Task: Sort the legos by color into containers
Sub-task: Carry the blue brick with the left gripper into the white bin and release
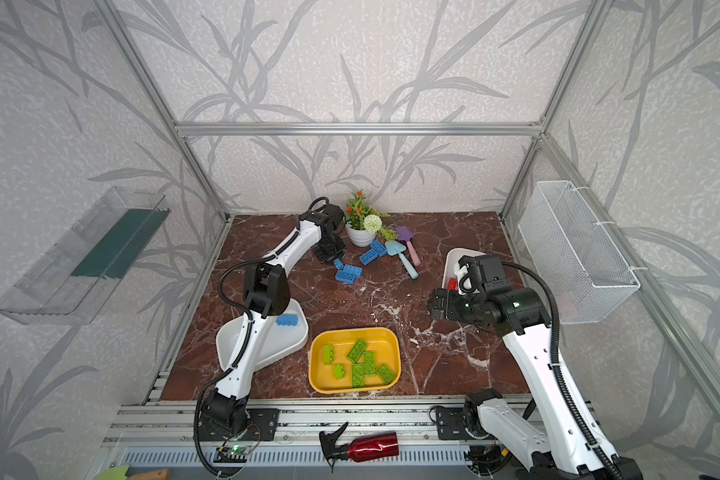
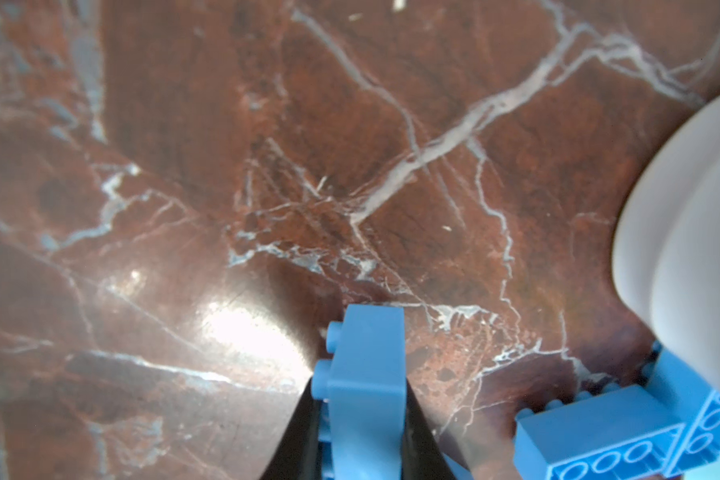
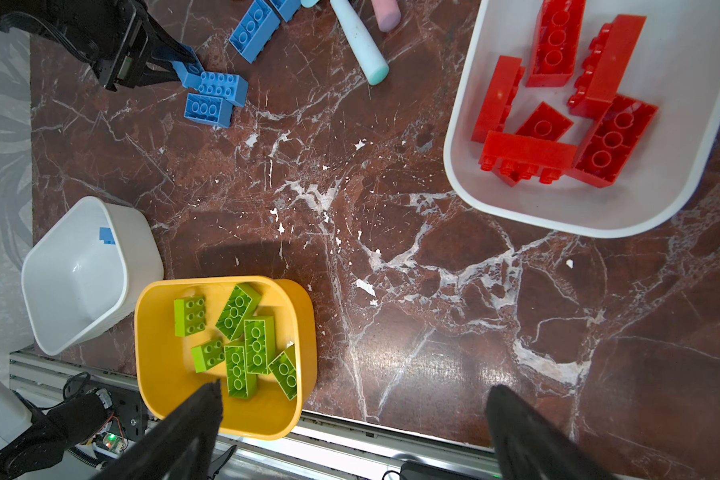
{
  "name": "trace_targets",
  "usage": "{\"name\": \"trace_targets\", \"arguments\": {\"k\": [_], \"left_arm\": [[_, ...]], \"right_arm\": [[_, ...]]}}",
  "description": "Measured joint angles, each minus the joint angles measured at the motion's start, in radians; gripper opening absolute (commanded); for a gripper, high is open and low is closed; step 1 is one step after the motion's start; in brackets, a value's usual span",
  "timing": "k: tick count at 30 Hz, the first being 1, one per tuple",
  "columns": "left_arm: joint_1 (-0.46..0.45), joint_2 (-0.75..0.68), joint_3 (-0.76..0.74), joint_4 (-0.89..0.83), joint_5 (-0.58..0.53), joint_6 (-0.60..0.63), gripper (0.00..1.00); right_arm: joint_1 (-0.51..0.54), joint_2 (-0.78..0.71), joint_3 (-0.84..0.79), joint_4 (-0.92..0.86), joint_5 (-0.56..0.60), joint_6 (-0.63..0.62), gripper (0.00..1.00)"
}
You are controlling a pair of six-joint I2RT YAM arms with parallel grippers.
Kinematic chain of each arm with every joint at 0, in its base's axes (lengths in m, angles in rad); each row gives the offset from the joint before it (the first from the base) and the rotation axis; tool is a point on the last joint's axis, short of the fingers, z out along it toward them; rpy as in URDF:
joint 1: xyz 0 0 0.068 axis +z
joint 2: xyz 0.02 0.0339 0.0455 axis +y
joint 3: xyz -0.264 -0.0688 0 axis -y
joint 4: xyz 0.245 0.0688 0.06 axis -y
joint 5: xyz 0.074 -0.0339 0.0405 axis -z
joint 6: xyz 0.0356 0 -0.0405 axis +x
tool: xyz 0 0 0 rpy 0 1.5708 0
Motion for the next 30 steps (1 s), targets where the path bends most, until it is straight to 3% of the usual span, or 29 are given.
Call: {"name": "trace_targets", "arguments": {"k": [7, 12, 16, 23, 30], "left_arm": [[0.000, -0.032, -0.013, -0.024, -0.039, 0.043, 0.11], [0.002, -0.216, -0.158, -0.024, -0.085, 0.090, 0.11], [0.002, -0.462, -0.352, -0.010, -0.129, 0.122, 0.11], [0.010, -0.909, -0.848, 0.047, -0.180, 0.126, 0.12], [0.018, -1.221, -1.314, 0.067, -0.206, 0.053, 0.14]], "right_arm": [[-0.001, -0.017, -0.009, 0.003, -0.025, 0.000, 0.99], [-0.001, -0.019, -0.019, 0.013, -0.050, 0.000, 0.99], [-0.001, -0.018, -0.026, 0.021, -0.065, -0.001, 0.99], [0.008, -0.019, -0.039, 0.041, -0.103, 0.001, 0.99], [0.097, -0.019, -0.047, 0.053, -0.113, 0.011, 0.99]]}}
